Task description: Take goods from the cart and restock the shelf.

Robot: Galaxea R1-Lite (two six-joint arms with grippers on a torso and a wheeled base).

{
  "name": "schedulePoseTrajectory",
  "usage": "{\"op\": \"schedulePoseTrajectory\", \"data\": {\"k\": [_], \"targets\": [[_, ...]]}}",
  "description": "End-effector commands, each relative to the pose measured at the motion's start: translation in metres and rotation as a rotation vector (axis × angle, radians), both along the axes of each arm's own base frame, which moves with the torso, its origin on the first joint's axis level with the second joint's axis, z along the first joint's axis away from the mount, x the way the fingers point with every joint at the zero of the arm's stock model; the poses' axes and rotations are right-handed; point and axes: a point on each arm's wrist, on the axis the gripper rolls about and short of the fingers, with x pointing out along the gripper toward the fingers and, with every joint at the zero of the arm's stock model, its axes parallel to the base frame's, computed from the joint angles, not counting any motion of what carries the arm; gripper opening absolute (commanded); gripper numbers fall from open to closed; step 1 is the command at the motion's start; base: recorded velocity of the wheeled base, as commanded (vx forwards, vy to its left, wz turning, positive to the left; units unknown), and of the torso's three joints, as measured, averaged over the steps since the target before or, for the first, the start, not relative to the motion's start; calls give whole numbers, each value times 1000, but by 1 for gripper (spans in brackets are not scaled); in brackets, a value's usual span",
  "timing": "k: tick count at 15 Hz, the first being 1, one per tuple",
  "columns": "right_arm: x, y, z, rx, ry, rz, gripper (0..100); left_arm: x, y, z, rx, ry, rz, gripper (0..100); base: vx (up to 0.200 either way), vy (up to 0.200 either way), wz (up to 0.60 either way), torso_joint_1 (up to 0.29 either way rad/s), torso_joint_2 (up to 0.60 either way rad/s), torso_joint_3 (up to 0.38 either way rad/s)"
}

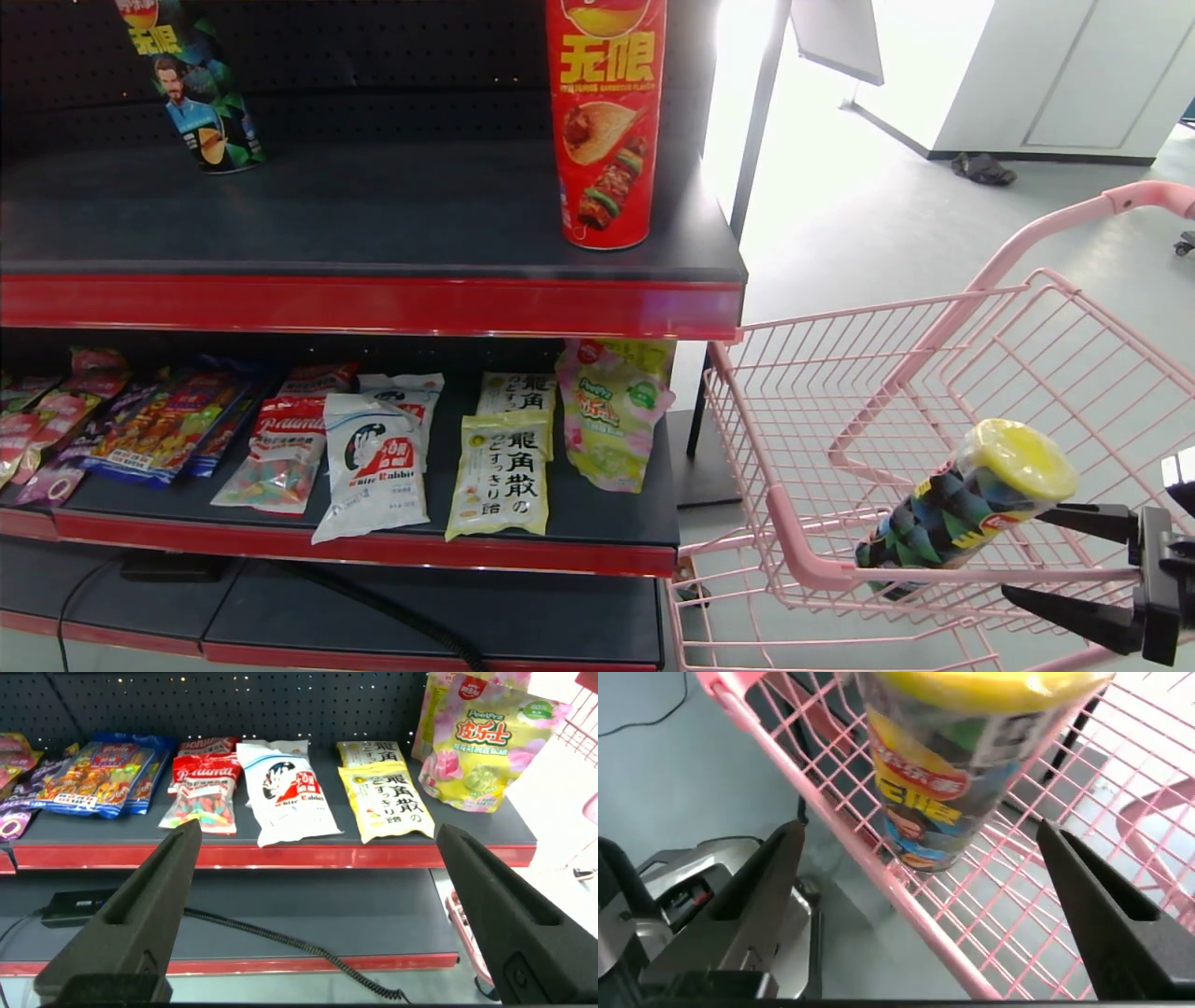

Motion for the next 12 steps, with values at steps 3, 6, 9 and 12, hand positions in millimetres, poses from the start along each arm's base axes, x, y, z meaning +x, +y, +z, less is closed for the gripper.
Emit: {"op": "schedulePoseTrajectory", "data": {"k": [3, 6, 9, 12], "targets": [[0, -17, 3, -5, -5, -58, 100, 0, 0, 0, 0, 1, 0, 100, 0, 0, 0, 0, 0, 0], [-2, -17, 4, 1, -15, -48, 100, 0, 0, 0, 0, 1, 0, 100, 0, 0, 0, 0, 0, 0], [8, -24, 14, -9, -40, -58, 100, 0, 0, 0, 0, 1, 0, 100, 0, 0, 0, 0, 0, 0], [13, -24, 13, 0, -30, -45, 100, 0, 0, 0, 0, 1, 0, 100, 0, 0, 0, 0, 0, 0]]}}
